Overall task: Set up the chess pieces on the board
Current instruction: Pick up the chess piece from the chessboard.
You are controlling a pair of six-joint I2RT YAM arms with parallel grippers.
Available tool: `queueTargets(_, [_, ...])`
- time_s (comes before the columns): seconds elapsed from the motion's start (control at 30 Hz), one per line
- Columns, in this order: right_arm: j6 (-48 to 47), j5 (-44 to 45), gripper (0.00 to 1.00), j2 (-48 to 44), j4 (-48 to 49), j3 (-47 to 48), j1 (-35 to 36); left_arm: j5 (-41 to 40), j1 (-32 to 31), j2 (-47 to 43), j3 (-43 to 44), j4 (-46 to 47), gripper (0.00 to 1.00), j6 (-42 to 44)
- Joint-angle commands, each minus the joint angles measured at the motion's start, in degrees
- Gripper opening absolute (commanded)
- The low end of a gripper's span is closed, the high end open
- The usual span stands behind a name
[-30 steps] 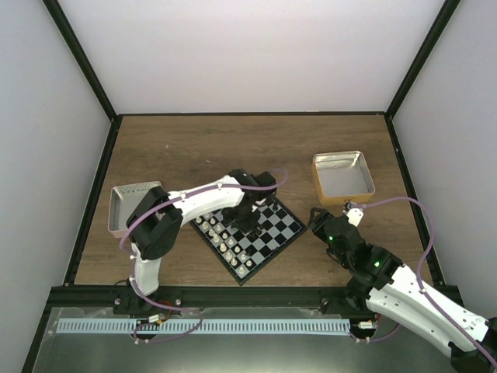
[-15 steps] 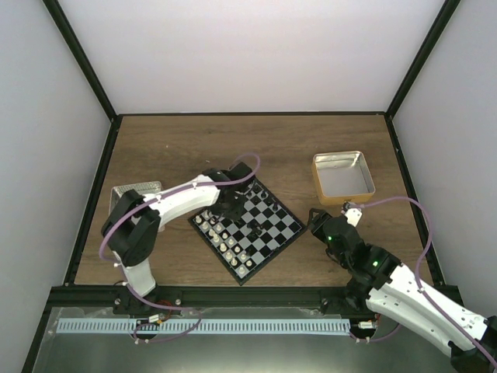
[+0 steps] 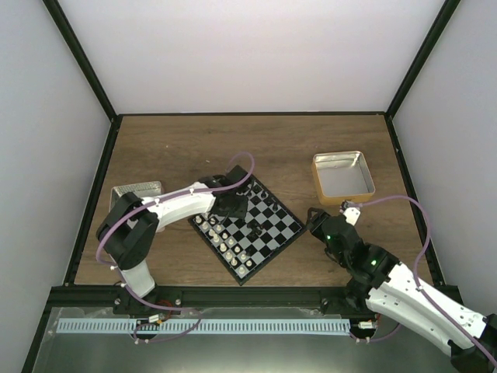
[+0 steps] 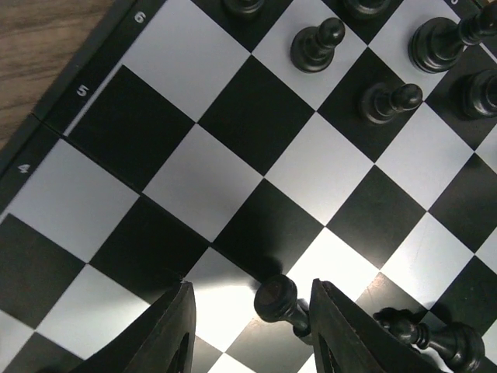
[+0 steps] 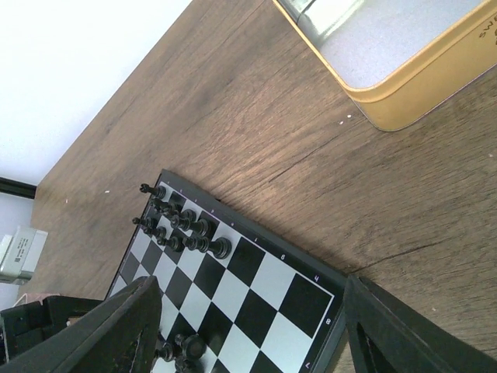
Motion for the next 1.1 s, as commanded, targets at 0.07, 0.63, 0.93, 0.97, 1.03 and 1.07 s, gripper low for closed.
queueTargets(0.07, [-0.68,0.58,0.66,0.64,1.17,-0.2,-0.31,3.31,0.05,0.06,-2.67,6.72,0.45,-3.71])
queueTargets(0.63, [-0.89,0.29,0.66,1.09,1.65,-0.59,-0.31,4.65,0.03,3.55,-3.35,9.75,0.38,-11.67])
queueTargets(0.93, [-0.87,0.24,0.66,0.96,1.7,-0.69,-0.32,5.3,-0.17,3.67,-3.64,8.71,0.31,-12.78])
queueTargets(0.97, [-0.96,0.21,0.66,1.05,1.83,-0.68,-0.31,5.36,-0.26,3.46,-3.84,8.41,0.32,-13.04])
queueTargets(1.03, [-0.96,-0.04,0.66,1.23,2.17,-0.66,-0.31,5.4,-0.49,3.12,-4.26,8.09,0.34,-13.5])
queueTargets(1.07, [-0.97,-0.12,0.66,1.36,2.29,-0.73,-0.31,5.33,-0.57,2.97,-4.36,7.82,0.34,-13.69])
